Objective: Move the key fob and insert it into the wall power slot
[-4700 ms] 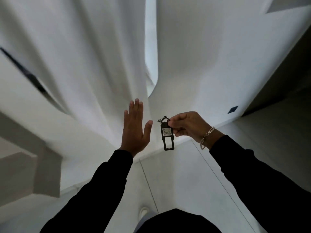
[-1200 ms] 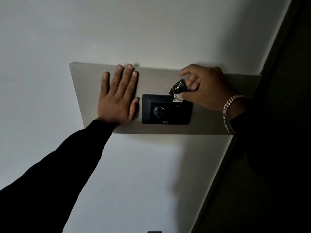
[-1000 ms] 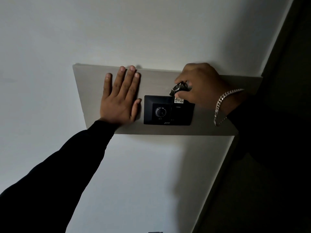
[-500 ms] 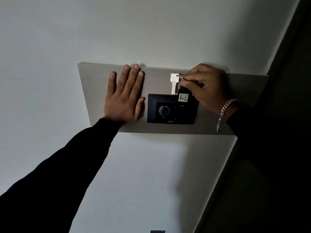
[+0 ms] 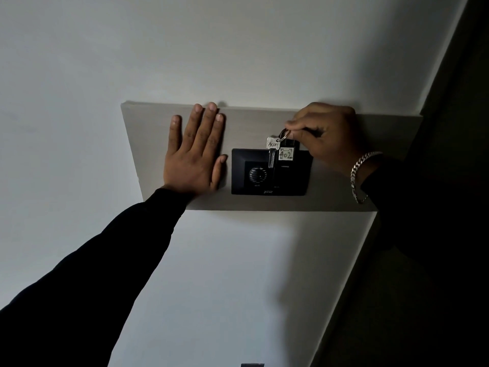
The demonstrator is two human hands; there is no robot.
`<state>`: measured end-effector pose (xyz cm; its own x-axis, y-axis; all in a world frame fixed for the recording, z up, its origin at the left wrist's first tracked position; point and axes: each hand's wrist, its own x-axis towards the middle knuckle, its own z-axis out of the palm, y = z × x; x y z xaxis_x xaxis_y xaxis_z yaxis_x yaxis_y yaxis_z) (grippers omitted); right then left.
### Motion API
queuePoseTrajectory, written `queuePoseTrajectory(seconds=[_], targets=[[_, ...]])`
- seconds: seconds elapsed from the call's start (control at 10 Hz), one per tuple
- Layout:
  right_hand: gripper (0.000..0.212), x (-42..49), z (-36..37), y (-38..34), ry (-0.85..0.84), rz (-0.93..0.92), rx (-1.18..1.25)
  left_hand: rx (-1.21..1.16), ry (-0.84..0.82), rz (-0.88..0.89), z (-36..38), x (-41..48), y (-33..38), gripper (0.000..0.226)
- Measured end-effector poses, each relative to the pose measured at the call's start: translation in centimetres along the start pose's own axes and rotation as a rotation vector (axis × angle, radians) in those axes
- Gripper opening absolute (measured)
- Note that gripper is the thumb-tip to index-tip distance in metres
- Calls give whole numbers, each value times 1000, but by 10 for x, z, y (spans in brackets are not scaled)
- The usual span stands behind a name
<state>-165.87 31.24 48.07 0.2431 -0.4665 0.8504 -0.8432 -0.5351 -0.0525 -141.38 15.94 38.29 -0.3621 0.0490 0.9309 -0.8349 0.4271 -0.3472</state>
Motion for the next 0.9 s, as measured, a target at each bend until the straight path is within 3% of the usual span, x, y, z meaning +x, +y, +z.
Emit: queuePoseTrajectory(seconds=[0.3, 0.6, 0.7, 0.9], targets=[[10, -10, 8, 0, 57, 29, 30, 5, -28, 5, -2, 0, 0, 70], [16, -21, 5, -3, 83, 27, -8, 8, -158, 8, -15, 4, 1, 69], [18, -27, -5, -15, 132, 102, 4, -68, -222, -16, -29, 10, 2, 70], [7, -28, -58, -69, 454, 76, 115, -230, -193, -49, -52, 56, -8, 69]])
